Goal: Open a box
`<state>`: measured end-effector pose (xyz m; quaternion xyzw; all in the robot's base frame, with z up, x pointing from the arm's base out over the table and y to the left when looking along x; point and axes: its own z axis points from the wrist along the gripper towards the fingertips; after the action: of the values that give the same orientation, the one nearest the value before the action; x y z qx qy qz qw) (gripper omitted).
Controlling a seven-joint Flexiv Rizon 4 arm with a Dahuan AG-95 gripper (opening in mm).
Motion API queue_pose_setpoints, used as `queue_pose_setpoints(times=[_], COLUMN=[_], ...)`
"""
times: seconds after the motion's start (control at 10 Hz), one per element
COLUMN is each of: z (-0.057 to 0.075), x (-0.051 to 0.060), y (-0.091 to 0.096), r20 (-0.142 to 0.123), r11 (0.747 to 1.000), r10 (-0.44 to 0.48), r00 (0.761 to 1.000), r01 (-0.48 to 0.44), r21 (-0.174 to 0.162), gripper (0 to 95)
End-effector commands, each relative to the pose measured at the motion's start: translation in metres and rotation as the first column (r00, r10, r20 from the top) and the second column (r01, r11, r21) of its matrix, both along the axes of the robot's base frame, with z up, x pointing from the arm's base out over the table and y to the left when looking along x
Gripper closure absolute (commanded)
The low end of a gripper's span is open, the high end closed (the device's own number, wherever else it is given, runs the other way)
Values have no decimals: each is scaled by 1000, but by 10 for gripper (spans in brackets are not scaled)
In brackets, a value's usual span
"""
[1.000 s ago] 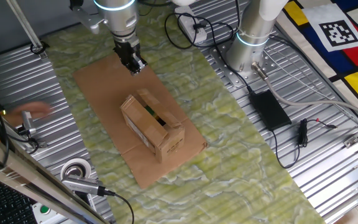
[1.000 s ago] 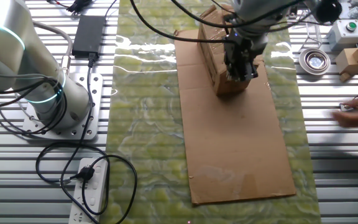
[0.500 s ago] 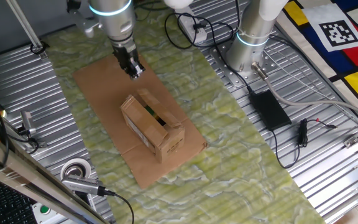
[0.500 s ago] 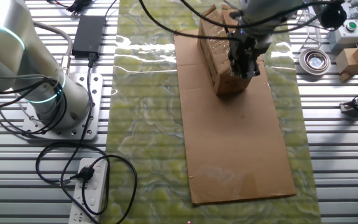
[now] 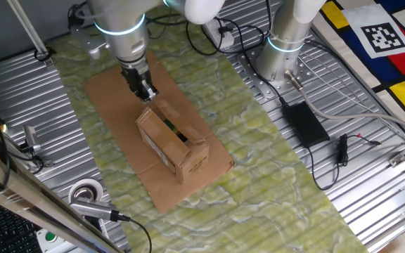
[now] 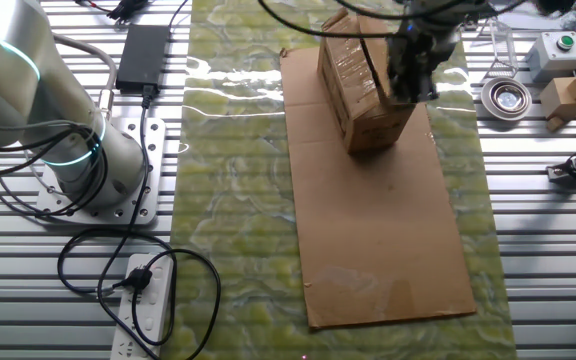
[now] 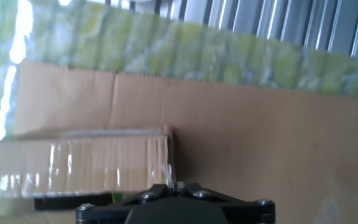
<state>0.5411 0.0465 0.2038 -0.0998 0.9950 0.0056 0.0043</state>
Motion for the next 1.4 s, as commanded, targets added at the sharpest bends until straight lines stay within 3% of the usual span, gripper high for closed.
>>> queue_pose_setpoints(times=[0.1, 0.2, 0.5, 0.6, 0.9, 1.1, 1.4], z=[-8, -11, -19, -24, -29, -30, -31], x=[14, 15, 16, 11, 4, 0, -2], y=[8, 8, 8, 4, -2, -5, -7], r20=[-8, 3, -26, -49, -120, -149, -148], r11=[998, 996, 988, 984, 957, 947, 954], r10=[-61, -80, -143, -165, -252, -278, -259], r00=[998, 997, 989, 985, 960, 949, 954], r01=[61, 80, 145, 168, 266, 297, 277], r21=[18, 36, 59, 60, 113, 126, 118], gripper=[950, 950, 950, 950, 950, 950, 950])
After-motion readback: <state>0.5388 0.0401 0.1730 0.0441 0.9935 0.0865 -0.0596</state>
